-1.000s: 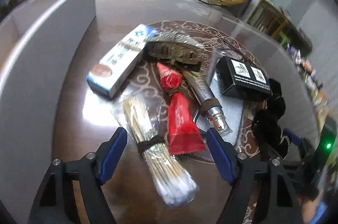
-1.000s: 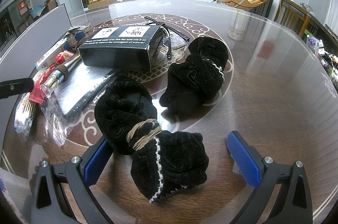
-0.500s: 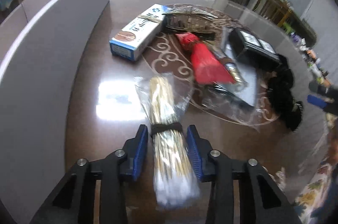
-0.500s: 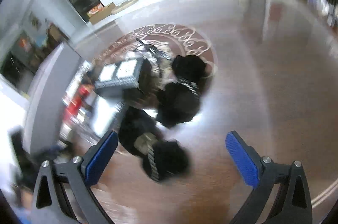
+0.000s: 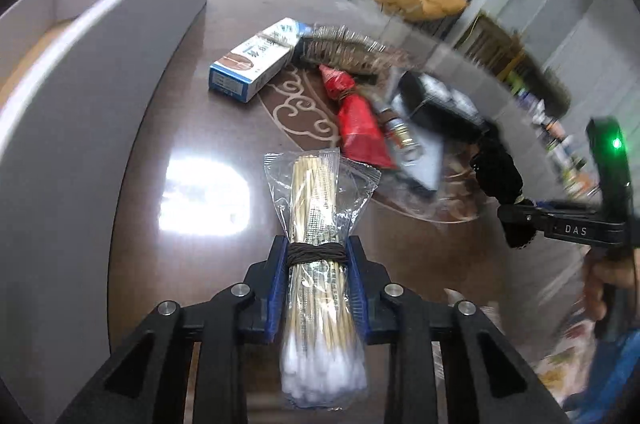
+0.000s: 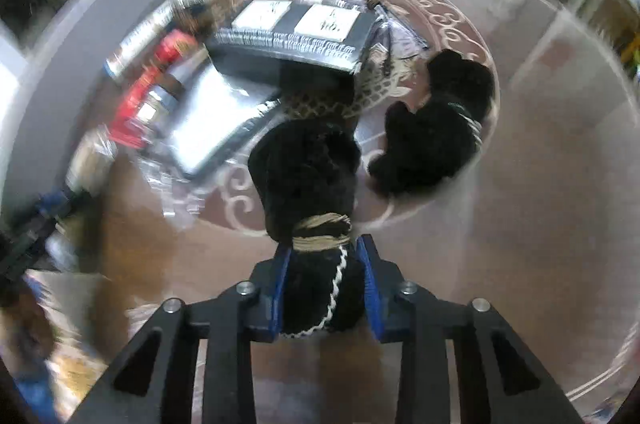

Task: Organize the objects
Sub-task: 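Carry both items into the white-walled bin and open both tools, then bring both open tools back over the table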

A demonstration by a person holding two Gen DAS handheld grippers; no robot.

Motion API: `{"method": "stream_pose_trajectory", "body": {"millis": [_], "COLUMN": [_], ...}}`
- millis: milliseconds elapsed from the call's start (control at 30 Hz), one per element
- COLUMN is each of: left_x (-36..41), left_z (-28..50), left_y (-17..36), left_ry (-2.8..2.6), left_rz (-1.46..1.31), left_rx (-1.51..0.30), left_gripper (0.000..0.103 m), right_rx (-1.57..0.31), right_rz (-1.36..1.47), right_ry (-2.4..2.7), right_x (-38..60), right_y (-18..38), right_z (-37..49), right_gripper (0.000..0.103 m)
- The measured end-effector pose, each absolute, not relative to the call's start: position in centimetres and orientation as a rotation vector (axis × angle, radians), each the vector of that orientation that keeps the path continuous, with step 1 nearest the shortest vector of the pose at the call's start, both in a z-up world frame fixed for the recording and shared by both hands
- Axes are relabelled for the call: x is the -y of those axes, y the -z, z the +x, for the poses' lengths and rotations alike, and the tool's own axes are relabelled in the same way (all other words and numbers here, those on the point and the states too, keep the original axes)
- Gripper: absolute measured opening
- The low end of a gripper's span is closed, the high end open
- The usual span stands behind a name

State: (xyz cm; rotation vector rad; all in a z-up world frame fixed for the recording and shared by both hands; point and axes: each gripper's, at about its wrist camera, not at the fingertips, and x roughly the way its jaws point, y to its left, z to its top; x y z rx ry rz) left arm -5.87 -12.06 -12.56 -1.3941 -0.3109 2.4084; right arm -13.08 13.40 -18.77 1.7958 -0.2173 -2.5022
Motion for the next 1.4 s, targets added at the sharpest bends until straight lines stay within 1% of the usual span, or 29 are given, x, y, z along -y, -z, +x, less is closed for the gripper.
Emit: {"method": "stream_pose_trajectory", "body": {"millis": [100, 233, 333, 400, 500, 633, 667, 700, 733, 767, 800, 833, 867, 933, 1033, 1167, 1267, 1333, 1367, 1400], "left_x": [13.2, 16.0, 20.4, 23.8, 28.5, 32.7, 33.4, 34.2, 34.6, 35.1, 35.5, 35.6, 35.6, 35.3, 34.3, 29.5, 23.1, 19.1, 17.1, 15.3], "left_z": [-3.9, -2.1, -1.3, -1.1, -1.7, -2.9, -3.1, -3.6, -4.0, -4.5, -4.7, -4.8, -4.8, -4.6, -3.9, -1.6, 0.8, 2.2, 2.8, 3.4], "left_y": [10.3, 4.9, 0.9, -0.6, -0.4, 1.7, 2.3, 3.1, 3.6, 4.4, 4.8, 5.3, 5.5, 5.5, 4.7, 2.6, 1.2, 0.7, 0.6, 0.8], "left_ry": [-2.382, -2.416, -2.551, -2.688, -2.871, -2.970, -2.979, -2.977, -2.967, -2.951, -2.948, -2.953, -2.964, -2.984, -3.022, -3.093, -3.036, -2.947, -2.901, -2.864], "left_rz": [-1.326, -1.181, -1.097, -1.091, -1.177, -1.325, -1.351, -1.395, -1.438, -1.504, -1.539, -1.560, -1.562, -1.541, -1.464, -1.305, -1.194, -1.118, -1.094, -1.087], "left_rx": [0.425, 0.516, 0.501, 0.432, 0.297, 0.212, 0.212, 0.217, 0.223, 0.233, 0.242, 0.245, 0.244, 0.236, 0.214, 0.058, -0.031, -0.036, -0.024, -0.006], "left_gripper": [0.028, 0.028, 0.028, 0.028, 0.028, 0.028, 0.029, 0.030, 0.033, 0.048, 0.072, 0.082, 0.090, 0.090, 0.090, 0.090, 0.090, 0.090, 0.094, 0.103], "right_rx": [0.349, 0.377, 0.396, 0.408, 0.350, 0.244, 0.206, 0.178, 0.164, 0.159, 0.138, 0.129, 0.133, 0.184, 0.253, 0.161, 0.129, 0.108, 0.092, 0.077], "right_rz": [1.697, 1.513, 1.352, 1.286, 1.240, 1.250, 1.261, 1.276, 1.300, 1.317, 1.349, 1.351, 1.335, 1.292, 1.184, 1.036, 1.093, 1.163, 1.207, 1.267], "right_ry": [2.508, 2.494, 2.393, 2.288, 2.205, 2.134, 2.123, 2.125, 2.132, 2.136, 2.144, 2.158, 2.175, 2.192, 2.254, 2.475, 2.643, 2.765, 2.830, 2.886], "right_x": [-13.8, -10.2, -4.3, -0.3, 7.4, 15.9, 17.6, 18.9, 20.1, 20.7, 21.3, 21.5, 21.3, 20.4, 17.1, 10.5, 4.1, -0.3, -2.6, -4.8], "right_y": [16.6, 11.3, 7.1, 5.0, 5.1, 7.3, 7.9, 8.7, 10.0, 10.8, 11.9, 12.3, 11.4, 11.6, 10.2, 9.9, 12.4, 14.3, 15.8, 17.3], "right_z": [-11.2, -12.1, -14.1, -15.3, -18.7, -21.9, -22.4, -22.8, -23.4, -23.7, -24.2, -24.3, -23.8, -23.7, -22.2, -17.8, -14.2, -11.5, -10.2, -9.0], "right_gripper": [0.031, 0.031, 0.032, 0.032, 0.032, 0.032, 0.035, 0.042, 0.049, 0.076, 0.103, 0.103, 0.103, 0.103, 0.103, 0.103, 0.103, 0.103, 0.103, 0.103]}}
